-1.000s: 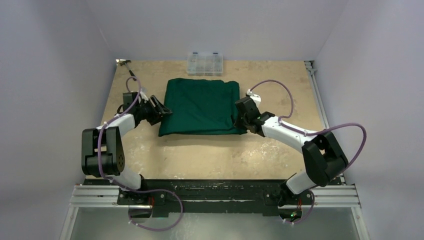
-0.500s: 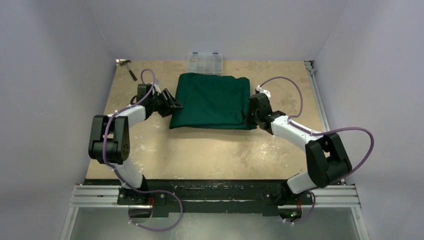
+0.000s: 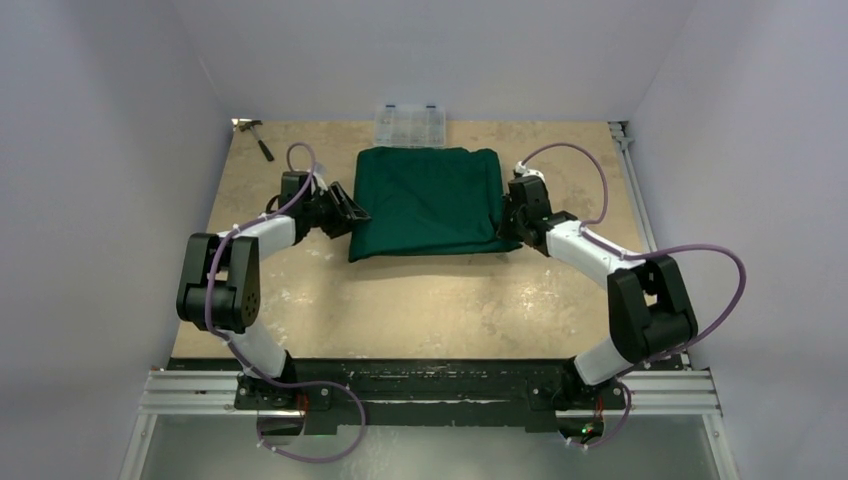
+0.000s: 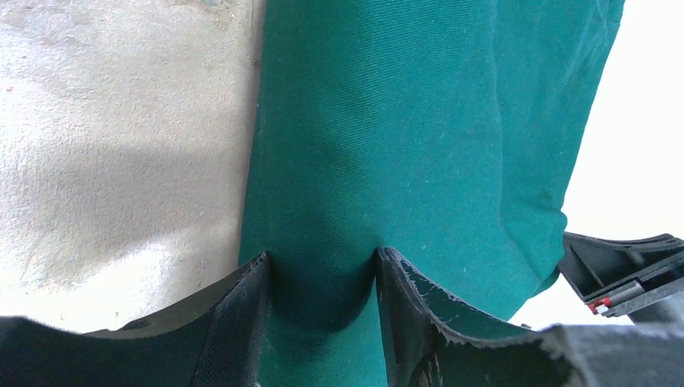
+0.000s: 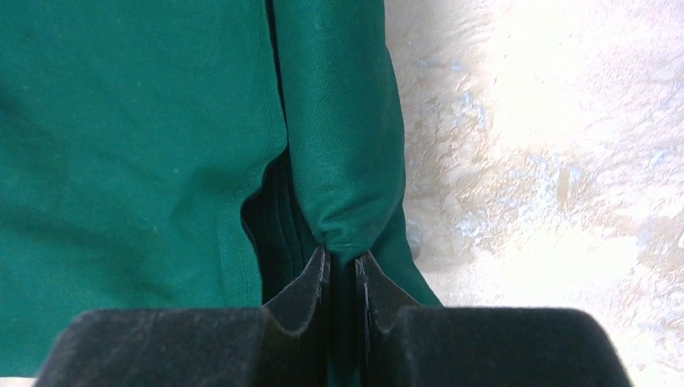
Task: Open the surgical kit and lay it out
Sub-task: Move the surgical kit at the center of the board, then open the surgical kit at the center of the board.
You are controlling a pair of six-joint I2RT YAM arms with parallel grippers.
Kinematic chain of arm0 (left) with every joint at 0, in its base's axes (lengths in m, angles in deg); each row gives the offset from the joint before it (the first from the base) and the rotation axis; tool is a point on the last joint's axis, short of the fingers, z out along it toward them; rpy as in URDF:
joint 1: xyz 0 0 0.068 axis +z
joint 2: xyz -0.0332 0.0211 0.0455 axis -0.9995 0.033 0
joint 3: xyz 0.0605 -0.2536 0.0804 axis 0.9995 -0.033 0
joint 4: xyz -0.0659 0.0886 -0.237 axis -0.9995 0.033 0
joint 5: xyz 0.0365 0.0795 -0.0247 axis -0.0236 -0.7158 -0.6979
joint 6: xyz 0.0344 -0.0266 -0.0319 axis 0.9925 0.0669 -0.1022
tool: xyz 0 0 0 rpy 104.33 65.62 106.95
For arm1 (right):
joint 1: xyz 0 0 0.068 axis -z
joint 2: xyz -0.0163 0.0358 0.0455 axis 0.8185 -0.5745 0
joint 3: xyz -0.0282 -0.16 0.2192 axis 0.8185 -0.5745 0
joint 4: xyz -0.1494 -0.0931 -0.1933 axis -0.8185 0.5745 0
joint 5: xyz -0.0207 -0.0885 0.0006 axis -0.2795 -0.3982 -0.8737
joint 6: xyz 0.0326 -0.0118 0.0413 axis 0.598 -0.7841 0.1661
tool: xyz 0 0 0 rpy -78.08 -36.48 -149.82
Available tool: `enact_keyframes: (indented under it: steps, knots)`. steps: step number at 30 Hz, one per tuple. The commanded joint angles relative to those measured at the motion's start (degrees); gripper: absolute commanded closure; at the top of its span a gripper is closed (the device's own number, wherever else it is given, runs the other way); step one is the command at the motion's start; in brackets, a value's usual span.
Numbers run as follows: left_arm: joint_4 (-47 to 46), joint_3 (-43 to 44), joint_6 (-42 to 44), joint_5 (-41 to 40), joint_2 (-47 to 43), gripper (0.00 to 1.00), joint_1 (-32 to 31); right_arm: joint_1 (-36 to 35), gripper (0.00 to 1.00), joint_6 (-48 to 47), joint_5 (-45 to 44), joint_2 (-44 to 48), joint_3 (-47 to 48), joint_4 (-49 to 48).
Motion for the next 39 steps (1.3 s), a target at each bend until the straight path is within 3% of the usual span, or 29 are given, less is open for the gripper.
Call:
enact_keyframes:
  steps: [1, 4, 6, 9, 15, 19, 24, 30, 39]
  knots:
    - [5.4, 3.58, 2.42, 1.14, 0.83, 0.51, -1.75, -0.61, 0.92, 0.34, 5.49, -0.95, 6.23, 5.11]
    - [12.34, 9.66, 7.68, -2.59, 0.97, 0.49, -1.75, -0.59, 0.61, 5.96, 3.11, 2.06, 7.79, 9.85]
    - [16.76, 13.43, 11.04, -5.82, 1.01, 0.46, -1.72, -0.56, 0.47, 8.09, -0.23, 4.48, 8.66, 12.7]
    - [22.12, 18.6, 15.12, -9.01, 1.51, 0.42, -1.71, -0.5, 0.35, 9.15, -5.56, 6.32, 12.33, 18.5]
    - [26.5, 23.9, 19.47, -10.69, 0.14, 0.32, -1.73, -0.5, 0.26, 5.9, -9.28, 8.84, 18.51, 23.97]
    - [22.91, 23.23, 21.82, -7.0, -3.62, 0.27, -3.57, -0.43, 0.26, 5.36, -8.9, 11.63, 17.96, 23.07]
    - [14.03, 21.13, 21.68, -6.29, -6.42, 0.29, -12.69, 1.67, 0.3, 9.0, -4.38, 14.25, 13.92, 23.13]
    - [9.51, 22.51, 26.17, -14.57, -3.43, 0.31, -29.51, 6.22, 0.36, 13.5, 1.19, 14.24, 11.03, 26.85]
    - [5.5, 26.84, 28.86, -30.52, 7.21, 0.4, -44.18, 13.95, 0.44, 17.91, 1.57, 16.77, 3.58, 28.81]
